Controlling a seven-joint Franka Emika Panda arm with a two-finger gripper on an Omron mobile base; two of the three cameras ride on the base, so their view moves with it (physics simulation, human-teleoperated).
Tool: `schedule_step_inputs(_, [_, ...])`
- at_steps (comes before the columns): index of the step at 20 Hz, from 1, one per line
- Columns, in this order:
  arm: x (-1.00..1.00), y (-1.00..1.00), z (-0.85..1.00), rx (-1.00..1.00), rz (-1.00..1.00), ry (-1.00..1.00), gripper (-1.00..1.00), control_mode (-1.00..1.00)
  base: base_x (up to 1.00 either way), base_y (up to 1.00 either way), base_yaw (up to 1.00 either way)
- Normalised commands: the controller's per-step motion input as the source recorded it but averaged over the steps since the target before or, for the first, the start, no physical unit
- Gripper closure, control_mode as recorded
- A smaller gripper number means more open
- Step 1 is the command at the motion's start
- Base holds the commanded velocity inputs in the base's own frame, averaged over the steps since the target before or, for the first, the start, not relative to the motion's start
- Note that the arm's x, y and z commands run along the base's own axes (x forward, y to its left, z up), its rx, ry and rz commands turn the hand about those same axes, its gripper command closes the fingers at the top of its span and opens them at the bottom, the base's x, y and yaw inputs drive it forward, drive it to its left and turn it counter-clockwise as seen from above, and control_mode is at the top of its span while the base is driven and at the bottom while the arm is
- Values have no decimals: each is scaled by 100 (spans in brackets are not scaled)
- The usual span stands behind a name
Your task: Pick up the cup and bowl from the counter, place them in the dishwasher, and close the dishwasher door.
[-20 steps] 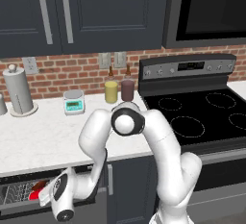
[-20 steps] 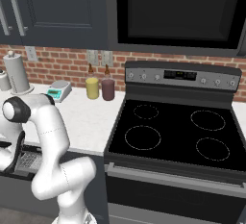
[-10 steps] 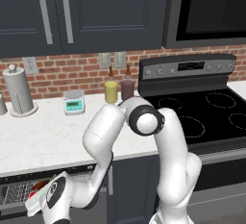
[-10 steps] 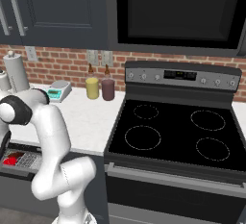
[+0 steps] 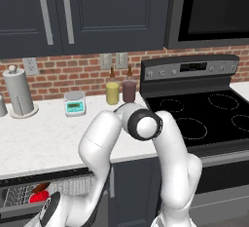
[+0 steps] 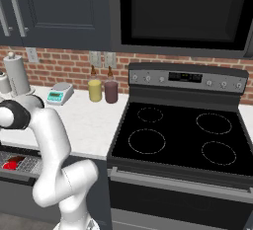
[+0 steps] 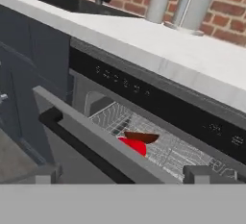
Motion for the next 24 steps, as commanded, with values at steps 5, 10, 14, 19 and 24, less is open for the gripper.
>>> schedule_step_inputs(5, [-99, 60, -100, -18, -8, 46, -100, -100, 0, 0, 0])
schedule_step_inputs(10, [-21, 14, -100, -8, -27, 40, -100, -100, 0, 0, 0])
schedule_step_inputs(14, [97, -13, -100, -4, -30, 4, -100, -100, 0, 0, 0])
schedule_step_inputs(19, [94, -11, -100, -22, -34, -16, -100, -100, 0, 0, 0])
schedule_step_inputs(24, [62, -23, -100, -18, -26, -47, -100, -100, 0, 0, 0])
